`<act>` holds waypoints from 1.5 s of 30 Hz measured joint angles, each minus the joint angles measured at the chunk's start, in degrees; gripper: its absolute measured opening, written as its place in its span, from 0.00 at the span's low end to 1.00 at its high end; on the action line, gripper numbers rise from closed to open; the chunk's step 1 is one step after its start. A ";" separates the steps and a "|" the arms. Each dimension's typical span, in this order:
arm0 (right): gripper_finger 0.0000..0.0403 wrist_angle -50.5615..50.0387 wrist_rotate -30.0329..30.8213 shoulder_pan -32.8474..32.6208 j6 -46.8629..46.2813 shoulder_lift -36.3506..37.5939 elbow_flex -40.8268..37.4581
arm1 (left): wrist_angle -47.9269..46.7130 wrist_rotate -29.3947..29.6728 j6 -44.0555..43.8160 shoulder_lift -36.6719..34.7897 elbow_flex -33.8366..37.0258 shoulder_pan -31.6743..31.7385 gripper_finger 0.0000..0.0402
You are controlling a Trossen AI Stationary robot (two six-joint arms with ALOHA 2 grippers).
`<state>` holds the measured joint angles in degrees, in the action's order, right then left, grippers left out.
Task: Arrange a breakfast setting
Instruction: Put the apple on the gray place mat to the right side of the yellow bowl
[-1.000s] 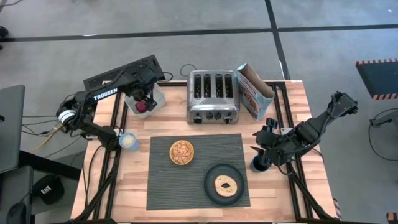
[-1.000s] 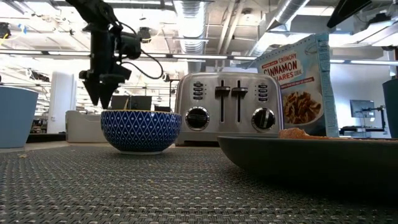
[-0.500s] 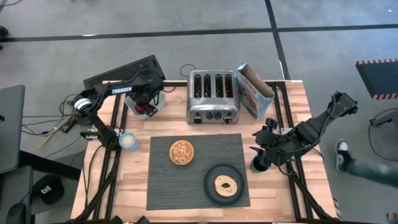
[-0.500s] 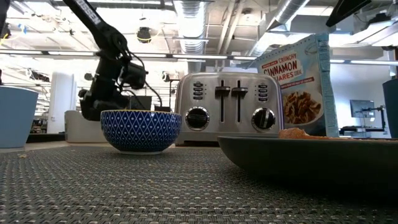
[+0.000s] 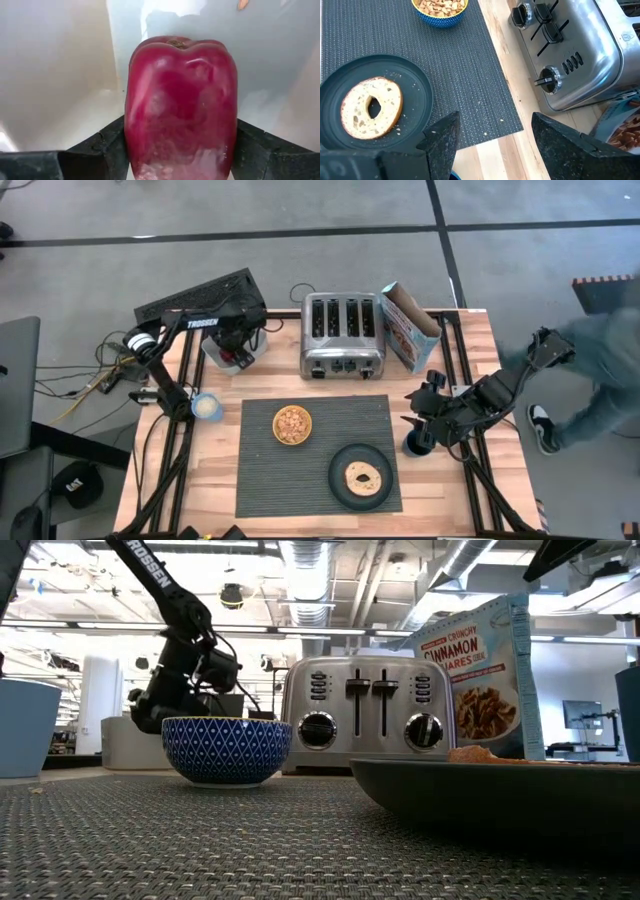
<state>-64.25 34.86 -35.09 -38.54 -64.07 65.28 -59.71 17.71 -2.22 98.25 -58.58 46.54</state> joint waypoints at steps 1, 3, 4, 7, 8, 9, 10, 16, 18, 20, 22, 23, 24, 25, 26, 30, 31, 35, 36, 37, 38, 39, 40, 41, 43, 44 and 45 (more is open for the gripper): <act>0.68 0.00 -0.01 0.00 0.00 0.00 0.00 | -0.66 -0.16 -0.32 -0.22 -0.49 -0.04 0.59; 0.68 0.04 -0.01 0.00 0.00 0.00 0.00 | -2.10 -0.47 -0.44 -0.97 -1.76 -0.04 0.59; 0.68 0.04 -0.03 -0.07 0.00 0.00 0.00 | -2.92 -0.45 -0.79 -1.51 -2.50 -0.16 0.59; 0.68 0.08 -0.03 -0.20 0.02 0.00 0.00 | -7.11 -0.98 -2.47 -2.95 -5.31 -0.33 0.59; 0.68 0.08 -0.03 -0.16 0.03 0.00 0.00 | -8.32 -0.68 -3.17 -3.56 -6.28 -0.50 0.59; 0.68 0.09 -0.03 -0.15 0.05 0.00 0.00 | -9.38 -0.49 -3.75 -4.34 -7.19 -0.77 0.59; 0.68 0.09 -0.05 -0.15 0.25 0.00 0.00 | -10.26 -0.41 -4.25 -5.36 -7.88 -1.04 0.59; 0.68 0.33 -0.02 -0.15 0.50 0.00 0.00 | -10.87 -0.53 -7.09 -13.42 -10.38 -5.04 0.59; 0.68 0.56 0.12 -0.15 0.48 0.00 0.00 | -10.25 -0.64 -8.24 -16.59 -10.66 -7.35 0.59; 0.68 0.63 0.77 -0.15 0.48 0.00 0.00 | -9.00 -0.98 -9.65 -19.86 -10.69 -10.33 0.60; 0.68 0.66 0.98 -0.15 0.52 0.00 0.00 | -7.89 -1.20 -11.10 -22.84 -10.69 -13.78 0.60; 0.68 0.67 1.10 -0.14 0.55 0.00 0.00 | -7.36 -1.44 -11.86 -24.15 -10.69 -15.55 0.60; 0.68 0.69 1.35 -0.14 0.66 0.00 0.00 | -6.65 -1.69 -12.62 -25.49 -10.69 -17.47 0.60; 0.68 0.80 1.63 -0.15 0.66 0.00 0.00 | -5.69 -1.79 -13.43 -26.78 -10.69 -19.34 0.61; 0.68 0.91 2.03 -0.23 0.67 0.00 0.00 | -4.65 -1.81 -14.24 -27.97 -10.69 -21.29 0.61; 0.68 1.98 4.19 -1.67 0.68 0.02 0.00 | 0.69 -2.09 -16.65 -31.19 -10.69 -29.79 0.61; 0.68 2.60 4.24 -2.08 0.67 0.02 0.00 | 2.10 -2.15 -17.13 -31.70 -10.69 -32.00 0.61; 0.68 5.31 5.24 -4.99 -0.31 0.02 0.00 | 8.86 -2.24 -18.47 -32.43 -10.69 -40.94 0.61; 0.68 5.87 6.01 -5.93 -0.40 0.02 0.00 | 10.72 -2.22 -18.47 -32.43 -10.69 -43.04 0.61; 0.68 6.71 6.78 -6.87 -0.42 0.00 0.00 | 12.44 -2.22 -18.45 -32.43 -10.69 -45.06 0.61; 0.68 7.64 7.71 -7.76 -0.42 -0.14 0.00 | 14.42 -2.22 -18.43 -32.30 -10.61 -47.09 0.61; 0.68 8.36 8.74 -8.58 -0.40 -0.41 0.02 | 16.79 -2.20 -18.41 -32.16 -10.35 -48.98 0.61; 0.68 9.01 9.97 -9.39 -0.30 -0.80 0.02 | 19.07 -2.23 -18.16 -32.07 -9.87 -50.71 0.61; 0.68 9.73 11.02 -10.18 -0.13 -1.26 0.02 | 20.96 -2.24 -17.83 -31.99 -9.25 -52.37 0.61; 0.68 11.11 13.35 -11.43 0.08 -2.49 0.01 | 24.93 -2.21 -17.21 -31.94 -7.93 -55.47 0.61; 0.68 11.63 14.38 -11.77 0.32 -3.26 0.00 | 27.85 -2.15 -16.69 -31.93 -7.13 -56.82 0.61; 0.68 12.35 14.99 -11.94 0.94 -4.18 0.02 | 30.65 -2.06 -16.40 -31.94 -6.19 -58.05 0.61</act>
<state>-51.90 49.85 -47.03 -37.60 -68.25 65.30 -29.06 15.64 -18.62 66.31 -64.78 -11.51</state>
